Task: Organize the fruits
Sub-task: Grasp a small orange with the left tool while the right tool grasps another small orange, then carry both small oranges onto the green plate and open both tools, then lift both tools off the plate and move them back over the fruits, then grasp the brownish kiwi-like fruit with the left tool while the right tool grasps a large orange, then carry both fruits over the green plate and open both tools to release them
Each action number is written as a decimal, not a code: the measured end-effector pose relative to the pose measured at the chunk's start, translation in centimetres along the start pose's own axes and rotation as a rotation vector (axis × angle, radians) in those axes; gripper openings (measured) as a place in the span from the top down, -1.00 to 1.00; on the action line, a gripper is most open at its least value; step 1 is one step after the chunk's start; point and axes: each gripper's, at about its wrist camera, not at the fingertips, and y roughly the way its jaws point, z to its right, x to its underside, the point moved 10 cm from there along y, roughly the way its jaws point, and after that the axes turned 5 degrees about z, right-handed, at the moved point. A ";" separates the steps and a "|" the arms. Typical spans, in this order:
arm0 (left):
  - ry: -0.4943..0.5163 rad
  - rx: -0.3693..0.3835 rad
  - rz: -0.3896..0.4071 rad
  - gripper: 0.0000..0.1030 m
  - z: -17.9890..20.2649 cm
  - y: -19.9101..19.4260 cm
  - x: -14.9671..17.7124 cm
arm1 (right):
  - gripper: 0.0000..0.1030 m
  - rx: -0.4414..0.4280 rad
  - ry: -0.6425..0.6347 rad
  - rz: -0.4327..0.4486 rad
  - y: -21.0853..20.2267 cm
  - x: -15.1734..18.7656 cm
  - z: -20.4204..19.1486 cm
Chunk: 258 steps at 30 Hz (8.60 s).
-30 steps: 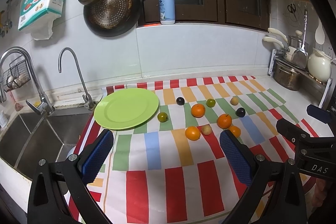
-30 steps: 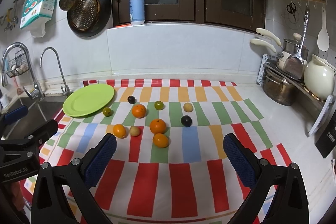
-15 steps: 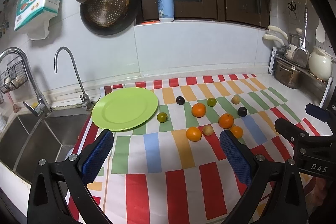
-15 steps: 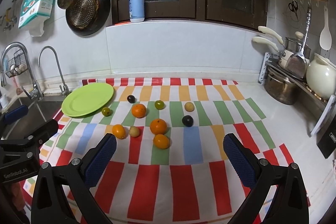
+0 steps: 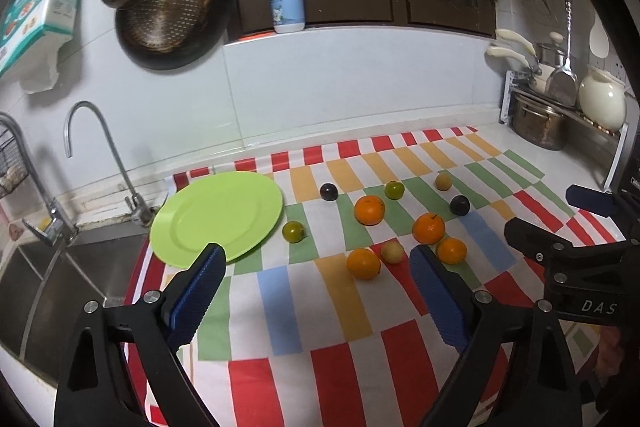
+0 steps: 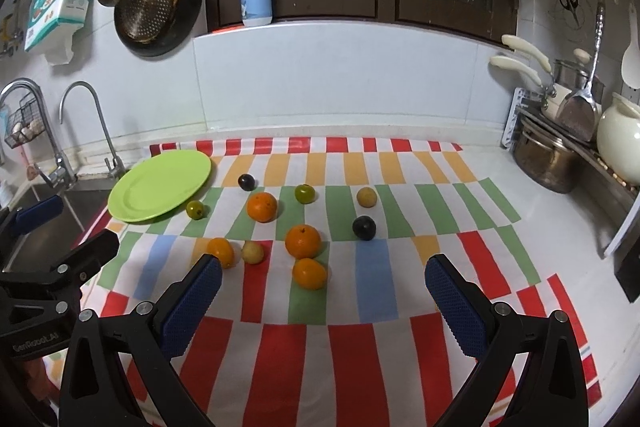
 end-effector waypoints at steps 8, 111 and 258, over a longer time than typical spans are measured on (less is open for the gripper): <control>0.050 0.077 -0.066 -0.59 1.0 4.1 0.7 | -0.93 -0.013 0.010 -0.076 3.5 0.9 -0.1; -0.130 -0.094 -0.295 0.28 -17.3 15.4 4.1 | 0.30 -0.509 -0.272 -0.259 20.0 -2.9 -25.1; -0.069 -0.013 -0.049 0.45 -6.2 6.5 -2.9 | 0.19 -0.426 -0.197 0.027 8.0 -6.1 -11.9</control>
